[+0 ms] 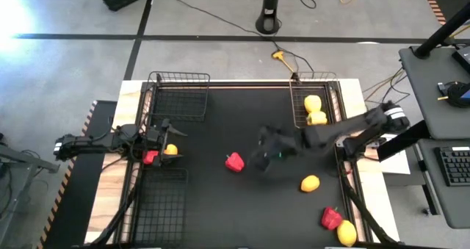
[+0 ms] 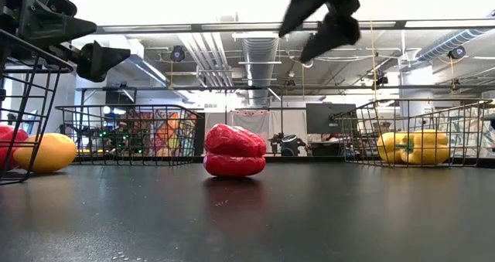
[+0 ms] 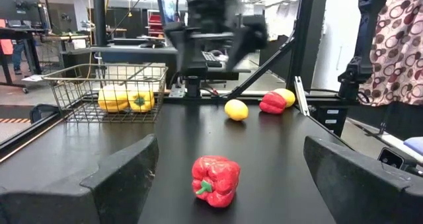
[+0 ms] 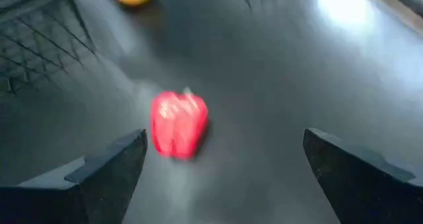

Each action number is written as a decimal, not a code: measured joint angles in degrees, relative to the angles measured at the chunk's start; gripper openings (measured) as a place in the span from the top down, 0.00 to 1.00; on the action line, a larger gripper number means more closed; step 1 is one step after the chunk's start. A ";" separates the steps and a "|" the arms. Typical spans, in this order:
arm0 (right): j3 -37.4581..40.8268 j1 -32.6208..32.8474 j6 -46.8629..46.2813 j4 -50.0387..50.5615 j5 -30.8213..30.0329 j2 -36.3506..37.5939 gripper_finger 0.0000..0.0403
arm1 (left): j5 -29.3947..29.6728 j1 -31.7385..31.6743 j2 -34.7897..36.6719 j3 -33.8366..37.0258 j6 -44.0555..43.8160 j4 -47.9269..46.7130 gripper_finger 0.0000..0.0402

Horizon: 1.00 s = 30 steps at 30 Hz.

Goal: Sort produce into baskets
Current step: Put the middle red bell pepper into the bottom black wire basket

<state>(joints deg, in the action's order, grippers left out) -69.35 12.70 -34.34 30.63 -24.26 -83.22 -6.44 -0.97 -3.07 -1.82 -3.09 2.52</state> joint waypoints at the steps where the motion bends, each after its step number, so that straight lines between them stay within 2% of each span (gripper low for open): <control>1: 0.20 1.34 1.55 -2.81 -1.93 -1.18 0.01 | 0.00 0.00 0.00 0.00 0.00 0.02 0.10; 3: 0.28 3.08 4.20 -6.29 -2.94 -3.57 0.01 | -0.01 0.00 0.00 0.01 0.00 0.00 0.10; 7: -0.86 5.24 4.85 -7.56 0.60 -7.45 0.01 | 0.00 0.00 -0.02 0.00 -0.10 1.43 0.10; 10: -1.69 6.93 5.79 -7.43 1.51 -8.92 0.02 | -1.05 0.11 -0.02 0.02 -9.66 4.74 0.10; 16: -1.83 10.38 8.98 -9.26 -8.53 -11.51 0.02 | -1.18 0.17 -0.39 0.02 -12.73 21.12 0.10; 19: -1.74 10.87 8.88 -9.35 -11.49 -13.84 0.02 | -4.69 0.17 -0.51 0.00 -16.03 26.64 0.10; 22: -1.74 10.92 7.68 -12.04 -13.35 -17.29 0.02 | -7.40 0.20 -0.95 0.00 -16.86 27.35 0.10; 26: -1.72 11.07 5.21 -16.19 -13.23 -22.98 0.02 | -3.87 0.42 -3.58 0.00 -20.01 27.94 0.10; 30: -2.38 11.04 1.40 -16.36 -13.25 -27.01 0.02 | -3.54 1.74 -10.14 0.02 -21.22 32.82 0.10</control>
<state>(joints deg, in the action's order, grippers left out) -71.73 23.73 -32.94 14.27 -37.51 -110.23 -9.98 0.77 -13.21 -1.80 -24.32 35.35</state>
